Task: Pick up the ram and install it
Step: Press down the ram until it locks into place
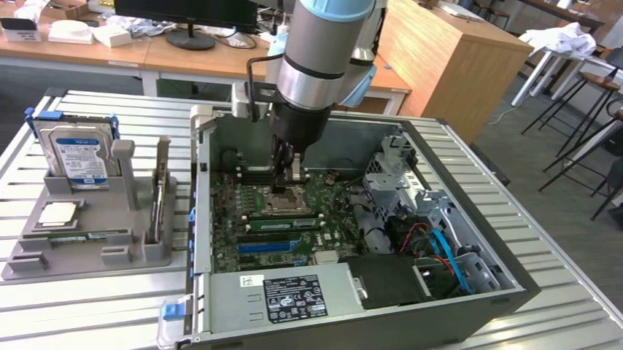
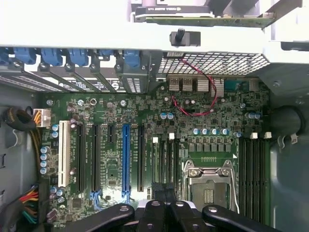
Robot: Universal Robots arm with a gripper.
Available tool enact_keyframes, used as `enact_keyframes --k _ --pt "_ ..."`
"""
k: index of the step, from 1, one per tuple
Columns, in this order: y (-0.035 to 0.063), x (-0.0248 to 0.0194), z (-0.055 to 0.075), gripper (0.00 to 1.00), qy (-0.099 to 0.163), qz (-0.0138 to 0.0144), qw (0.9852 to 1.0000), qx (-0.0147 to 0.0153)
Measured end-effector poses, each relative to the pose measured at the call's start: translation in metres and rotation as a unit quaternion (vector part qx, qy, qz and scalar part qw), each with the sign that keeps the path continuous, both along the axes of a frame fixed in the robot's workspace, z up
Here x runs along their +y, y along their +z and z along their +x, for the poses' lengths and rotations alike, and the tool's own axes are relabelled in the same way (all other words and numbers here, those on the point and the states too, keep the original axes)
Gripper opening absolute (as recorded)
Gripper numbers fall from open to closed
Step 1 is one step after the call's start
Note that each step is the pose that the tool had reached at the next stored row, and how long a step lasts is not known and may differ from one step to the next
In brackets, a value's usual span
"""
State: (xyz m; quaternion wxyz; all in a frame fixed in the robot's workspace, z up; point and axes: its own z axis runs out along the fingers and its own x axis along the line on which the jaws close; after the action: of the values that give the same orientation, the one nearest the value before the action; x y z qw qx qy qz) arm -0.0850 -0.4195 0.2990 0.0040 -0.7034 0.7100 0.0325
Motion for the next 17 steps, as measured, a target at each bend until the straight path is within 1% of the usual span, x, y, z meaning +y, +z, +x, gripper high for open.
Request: enact_keyframes --k 5,8,14,17 --pt "0.0069 0.0 0.0 0.1 0.0 0.0 1.0 0.0" --pt "0.0095 0.0 0.0 0.1 0.0 0.0 1.0 0.0" --pt "0.0096 0.0 0.0003 0.1 0.0 0.0 1.0 0.0" --pt "0.0096 0.0 0.0032 0.1 0.0 0.0 1.0 0.0"
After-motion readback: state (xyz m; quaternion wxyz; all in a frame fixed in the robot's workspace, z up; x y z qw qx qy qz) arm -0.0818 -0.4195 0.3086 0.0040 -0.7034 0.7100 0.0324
